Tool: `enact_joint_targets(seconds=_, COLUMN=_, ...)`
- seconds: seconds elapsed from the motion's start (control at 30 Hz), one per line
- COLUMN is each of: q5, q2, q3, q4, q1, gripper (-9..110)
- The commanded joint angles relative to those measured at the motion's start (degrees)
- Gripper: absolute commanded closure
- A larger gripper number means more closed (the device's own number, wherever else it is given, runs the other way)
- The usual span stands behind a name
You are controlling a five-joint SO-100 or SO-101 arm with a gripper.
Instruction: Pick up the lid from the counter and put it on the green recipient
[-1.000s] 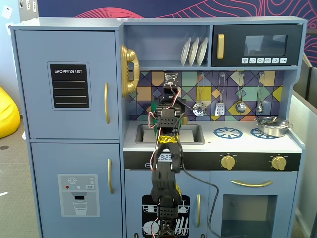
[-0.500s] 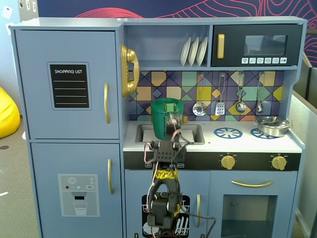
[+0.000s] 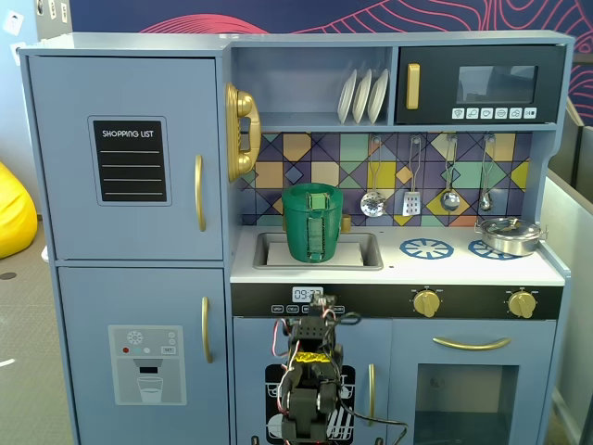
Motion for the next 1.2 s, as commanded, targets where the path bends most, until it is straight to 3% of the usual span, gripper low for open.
enact_joint_targets(seconds=0.0, q5=3.8, q2=1.9, q3=1.1, q4=-4.0, q1=-1.5, gripper=100)
enact_joint_targets(seconds=0.2, q5=7.6, q2=5.6, q3=1.1, q4=9.5, q1=-3.5, gripper=100)
enact_joint_targets(seconds=0.37, q5=0.1, q2=5.6, q3=1.1, q4=24.2, q1=-3.0, gripper=100)
enact_joint_targets(seconds=0.53, q5=-3.6, q2=5.6, q3=1.1, q4=30.7, q1=-2.9, gripper=100)
enact_joint_targets(seconds=0.6, q5=2.7, q2=5.6, q3=1.1, q4=31.2, q1=-3.0, gripper=100)
enact_joint_targets(seconds=1.17, q5=1.8, q2=5.6, q3=1.1, q4=31.3, q1=-2.5, gripper=99)
